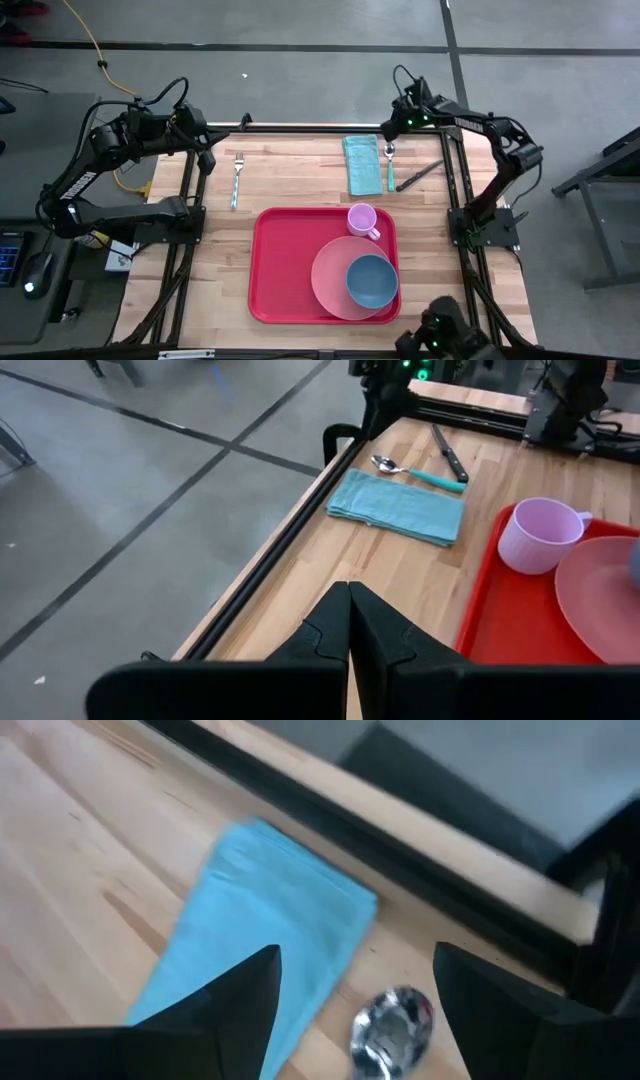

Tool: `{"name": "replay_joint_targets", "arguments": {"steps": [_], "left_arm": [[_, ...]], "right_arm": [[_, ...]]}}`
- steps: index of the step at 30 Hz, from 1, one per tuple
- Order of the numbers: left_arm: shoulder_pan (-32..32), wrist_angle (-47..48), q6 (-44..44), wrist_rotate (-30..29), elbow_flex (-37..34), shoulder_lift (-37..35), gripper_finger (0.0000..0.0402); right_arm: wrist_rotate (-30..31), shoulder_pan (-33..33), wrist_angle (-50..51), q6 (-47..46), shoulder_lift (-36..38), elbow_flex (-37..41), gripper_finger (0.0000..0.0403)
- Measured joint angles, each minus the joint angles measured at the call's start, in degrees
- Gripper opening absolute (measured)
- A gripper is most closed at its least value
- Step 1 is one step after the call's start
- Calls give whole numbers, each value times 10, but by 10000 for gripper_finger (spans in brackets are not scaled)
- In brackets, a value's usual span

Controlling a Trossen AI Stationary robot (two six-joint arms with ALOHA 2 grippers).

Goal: Set up tray
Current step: Put the blue napkin on the red serving tray to the left side of the pink plate

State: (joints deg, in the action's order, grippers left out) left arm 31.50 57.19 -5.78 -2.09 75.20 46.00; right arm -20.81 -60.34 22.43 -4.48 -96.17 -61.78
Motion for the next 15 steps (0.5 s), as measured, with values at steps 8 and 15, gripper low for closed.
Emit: {"name": "replay_joint_targets", "arguments": {"steps": [8, 15], "left_arm": [[0, 0, 14, 0, 0, 0, 35], [0, 0, 16, 1, 0, 0, 35]], "right_arm": [[-42, 0, 81, -55, -62, -62, 242], [-46, 0, 69, -85, -84, -62, 242]]}}
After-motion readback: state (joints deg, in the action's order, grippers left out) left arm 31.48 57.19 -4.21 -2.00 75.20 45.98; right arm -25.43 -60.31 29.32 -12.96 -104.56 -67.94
